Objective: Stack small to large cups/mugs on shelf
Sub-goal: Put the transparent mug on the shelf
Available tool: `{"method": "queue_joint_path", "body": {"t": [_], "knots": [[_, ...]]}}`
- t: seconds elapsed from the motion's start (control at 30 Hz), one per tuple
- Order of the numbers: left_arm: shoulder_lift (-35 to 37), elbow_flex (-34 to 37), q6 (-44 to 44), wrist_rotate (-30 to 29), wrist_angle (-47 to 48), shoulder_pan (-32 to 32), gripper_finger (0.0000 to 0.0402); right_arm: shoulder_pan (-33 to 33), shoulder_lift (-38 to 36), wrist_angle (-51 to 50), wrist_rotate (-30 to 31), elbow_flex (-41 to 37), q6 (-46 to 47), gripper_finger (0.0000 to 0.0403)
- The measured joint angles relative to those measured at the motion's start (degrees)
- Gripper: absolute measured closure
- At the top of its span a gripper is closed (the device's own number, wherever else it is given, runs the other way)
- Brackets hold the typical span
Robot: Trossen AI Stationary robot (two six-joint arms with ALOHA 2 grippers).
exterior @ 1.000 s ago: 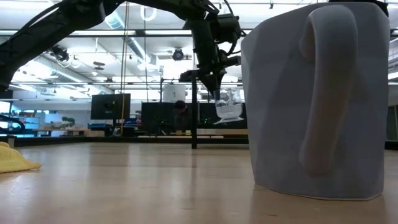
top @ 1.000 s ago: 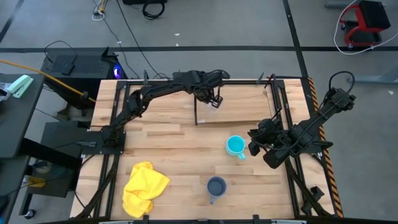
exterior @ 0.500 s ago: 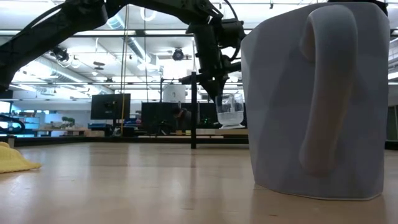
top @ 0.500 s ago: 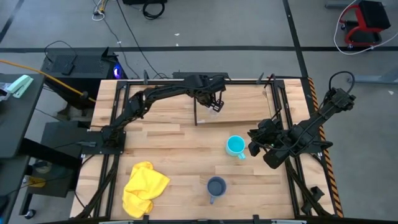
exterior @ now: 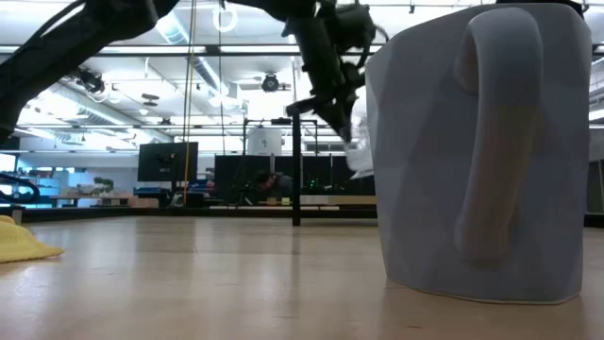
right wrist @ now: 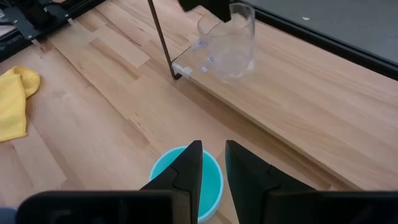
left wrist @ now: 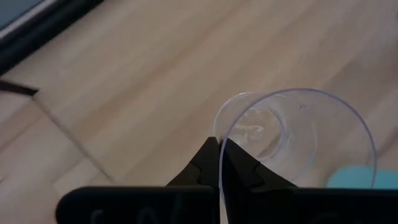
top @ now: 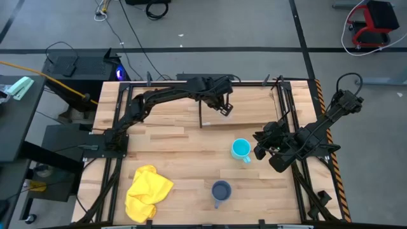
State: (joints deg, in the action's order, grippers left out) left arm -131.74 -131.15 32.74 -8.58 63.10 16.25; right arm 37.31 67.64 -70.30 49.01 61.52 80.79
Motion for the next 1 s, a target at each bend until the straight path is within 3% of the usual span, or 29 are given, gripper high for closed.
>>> {"method": "queue_joint_path", "body": {"t": [1.0], "knots": [[-1.4,-0.1,1.1,-2.9,4.6,1.7,0.0383,-0.1,0.0,0.2,-0.3,0.0,0.2,0.0325]]}}
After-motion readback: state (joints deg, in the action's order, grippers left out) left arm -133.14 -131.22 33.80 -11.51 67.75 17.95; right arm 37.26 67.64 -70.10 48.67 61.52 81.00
